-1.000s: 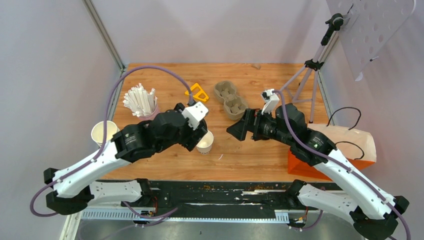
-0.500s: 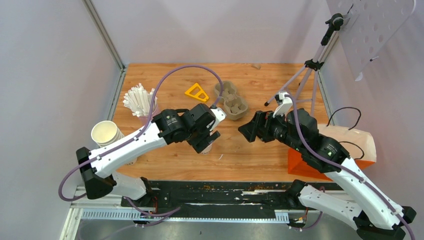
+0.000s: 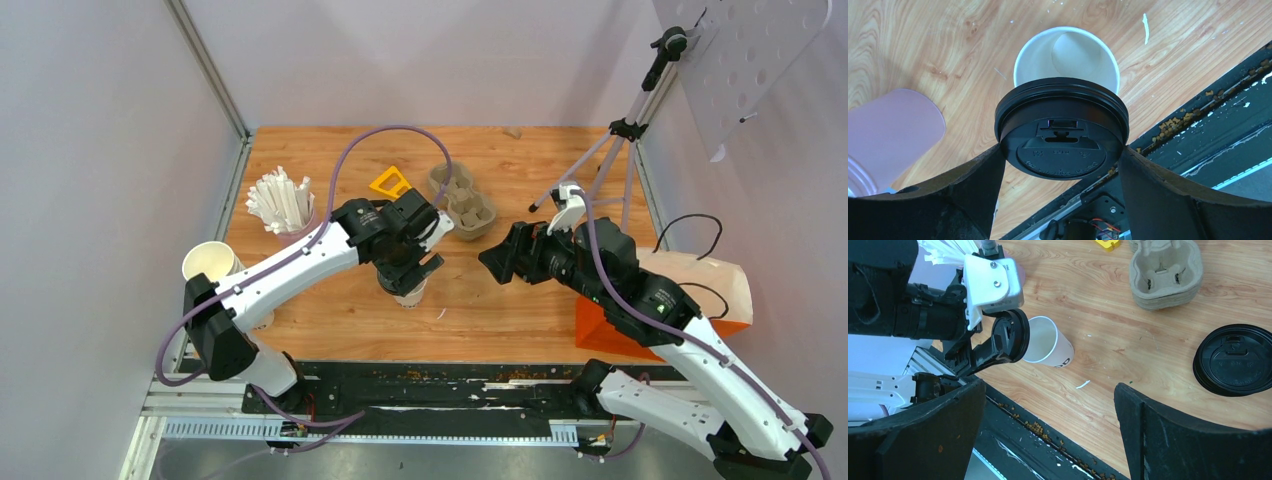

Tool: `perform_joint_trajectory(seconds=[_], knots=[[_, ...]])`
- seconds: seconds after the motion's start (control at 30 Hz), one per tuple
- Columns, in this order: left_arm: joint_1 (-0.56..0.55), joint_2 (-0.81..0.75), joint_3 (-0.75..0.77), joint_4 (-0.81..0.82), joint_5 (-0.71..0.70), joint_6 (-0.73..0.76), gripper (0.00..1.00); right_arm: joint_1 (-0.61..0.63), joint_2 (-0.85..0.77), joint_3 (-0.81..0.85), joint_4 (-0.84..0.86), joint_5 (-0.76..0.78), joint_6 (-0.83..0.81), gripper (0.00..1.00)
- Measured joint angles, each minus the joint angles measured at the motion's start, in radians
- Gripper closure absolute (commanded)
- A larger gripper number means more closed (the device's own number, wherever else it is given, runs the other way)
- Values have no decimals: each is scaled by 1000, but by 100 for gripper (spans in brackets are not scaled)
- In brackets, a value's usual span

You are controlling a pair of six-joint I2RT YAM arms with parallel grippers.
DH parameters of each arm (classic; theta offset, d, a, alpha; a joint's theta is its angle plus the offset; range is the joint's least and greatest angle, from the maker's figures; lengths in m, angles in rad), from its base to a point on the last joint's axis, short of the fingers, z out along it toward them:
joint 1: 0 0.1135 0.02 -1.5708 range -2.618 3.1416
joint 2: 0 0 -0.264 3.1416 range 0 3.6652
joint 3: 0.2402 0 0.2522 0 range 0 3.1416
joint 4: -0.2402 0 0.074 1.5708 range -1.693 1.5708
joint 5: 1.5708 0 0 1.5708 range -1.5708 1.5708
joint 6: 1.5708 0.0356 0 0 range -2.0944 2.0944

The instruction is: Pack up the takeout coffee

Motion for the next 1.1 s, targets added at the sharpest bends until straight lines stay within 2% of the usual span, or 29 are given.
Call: perform_joint_trajectory(seconds=[0.33, 1.1], knots=[[42, 22, 8, -15, 48, 29, 14, 0, 12, 0, 0, 0, -8, 0], [44, 161, 91, -66, 97, 66, 10, 0, -4, 0, 0, 0, -8, 0]])
